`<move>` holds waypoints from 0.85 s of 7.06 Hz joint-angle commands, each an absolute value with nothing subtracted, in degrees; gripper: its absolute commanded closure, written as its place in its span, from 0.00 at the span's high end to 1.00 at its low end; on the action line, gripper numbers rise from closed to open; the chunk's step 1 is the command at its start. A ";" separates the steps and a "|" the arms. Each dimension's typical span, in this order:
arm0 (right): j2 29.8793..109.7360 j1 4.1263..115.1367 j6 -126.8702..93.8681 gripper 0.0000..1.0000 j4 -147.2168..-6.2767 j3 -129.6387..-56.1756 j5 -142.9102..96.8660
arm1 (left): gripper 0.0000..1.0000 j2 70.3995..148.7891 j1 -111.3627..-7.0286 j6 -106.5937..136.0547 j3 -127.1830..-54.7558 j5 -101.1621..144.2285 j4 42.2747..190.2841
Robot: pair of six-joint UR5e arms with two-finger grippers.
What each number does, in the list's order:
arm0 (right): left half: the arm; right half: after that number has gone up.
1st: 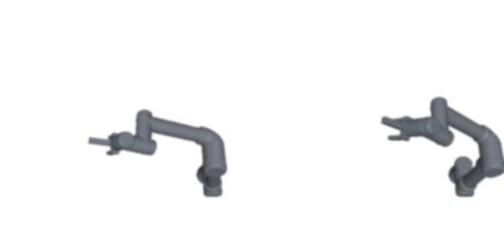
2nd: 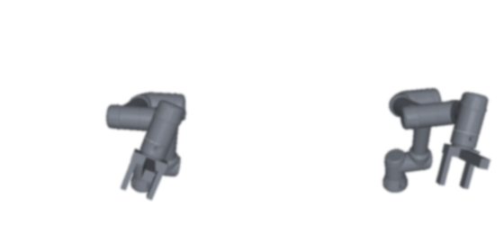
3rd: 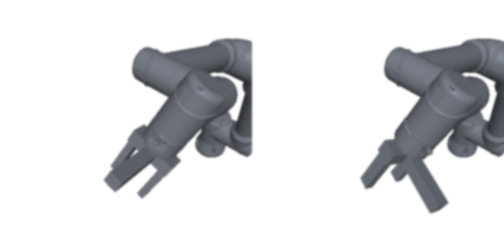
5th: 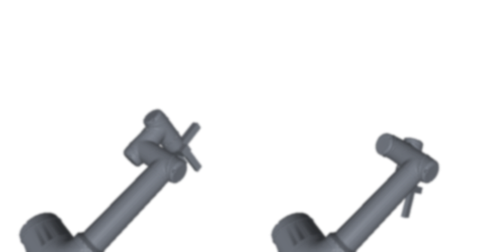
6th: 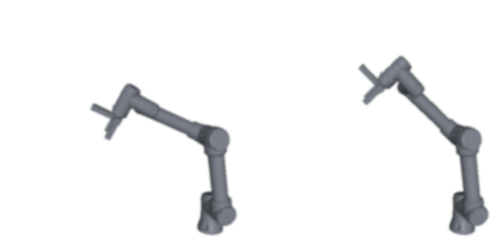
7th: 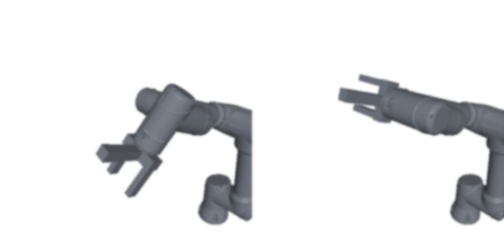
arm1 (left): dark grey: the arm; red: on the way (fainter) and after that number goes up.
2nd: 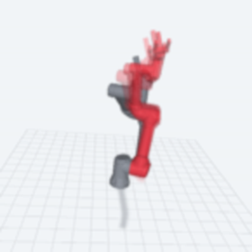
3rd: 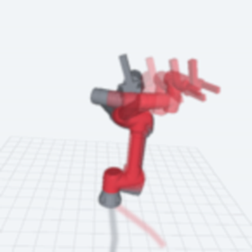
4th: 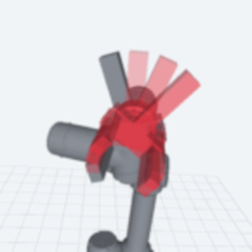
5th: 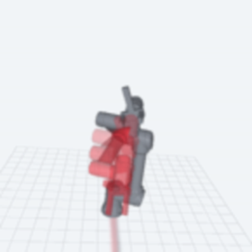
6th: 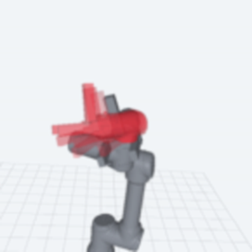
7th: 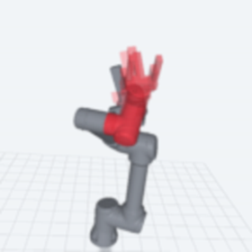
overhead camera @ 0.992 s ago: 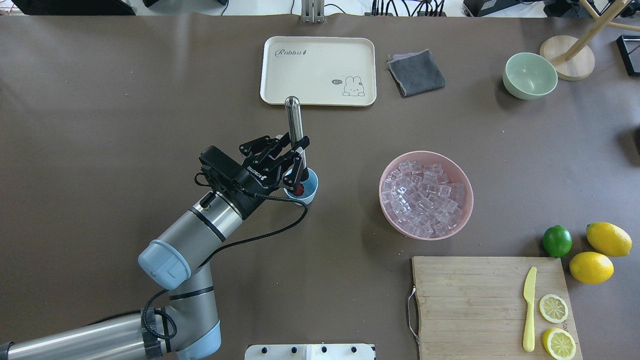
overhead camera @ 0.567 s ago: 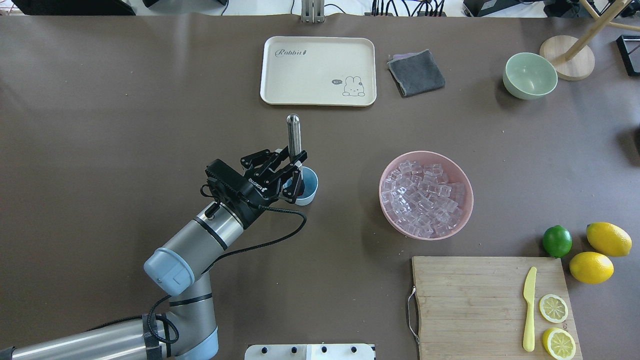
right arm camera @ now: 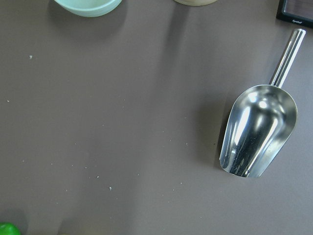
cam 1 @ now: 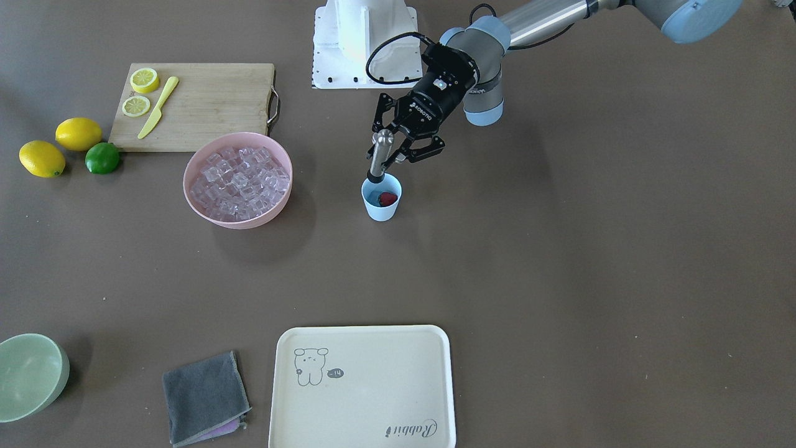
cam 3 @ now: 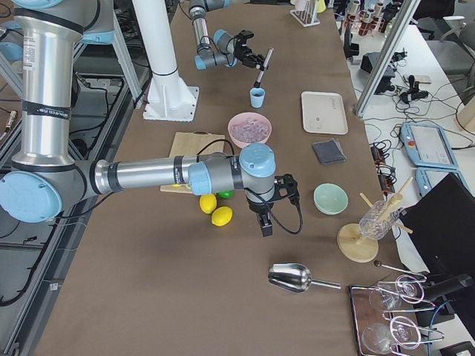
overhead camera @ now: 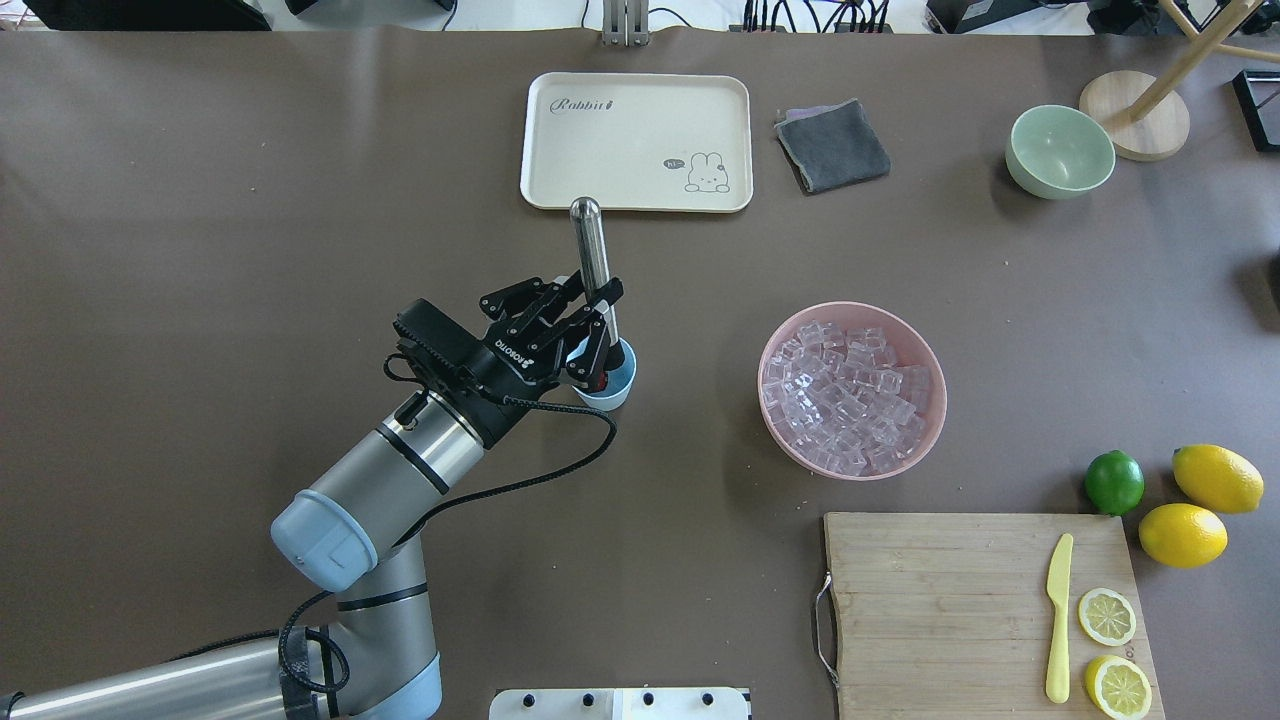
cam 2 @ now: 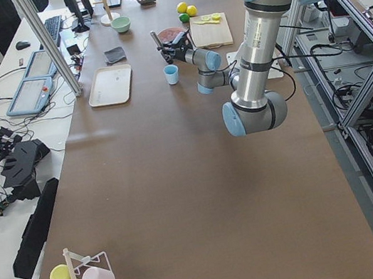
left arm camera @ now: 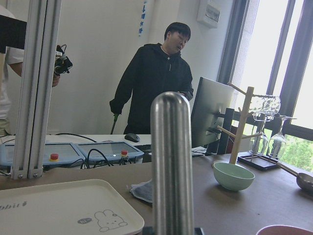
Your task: Mash ice and strawberries in cup
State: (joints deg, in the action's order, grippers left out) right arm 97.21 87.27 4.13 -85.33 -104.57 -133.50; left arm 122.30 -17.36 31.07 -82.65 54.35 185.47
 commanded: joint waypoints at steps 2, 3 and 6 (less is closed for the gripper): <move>97.21 87.28 4.13 1.00 -85.17 -104.59 -133.59 | 0.00 116.92 -22.66 59.15 -89.94 59.65 175.58; 97.29 87.28 4.13 1.00 -85.17 -104.59 -133.68 | 0.00 111.59 -23.28 66.89 -100.18 61.68 164.82; 97.64 87.28 4.13 1.00 -85.08 -104.68 -134.12 | 0.00 99.22 -27.42 79.69 -110.11 76.14 146.17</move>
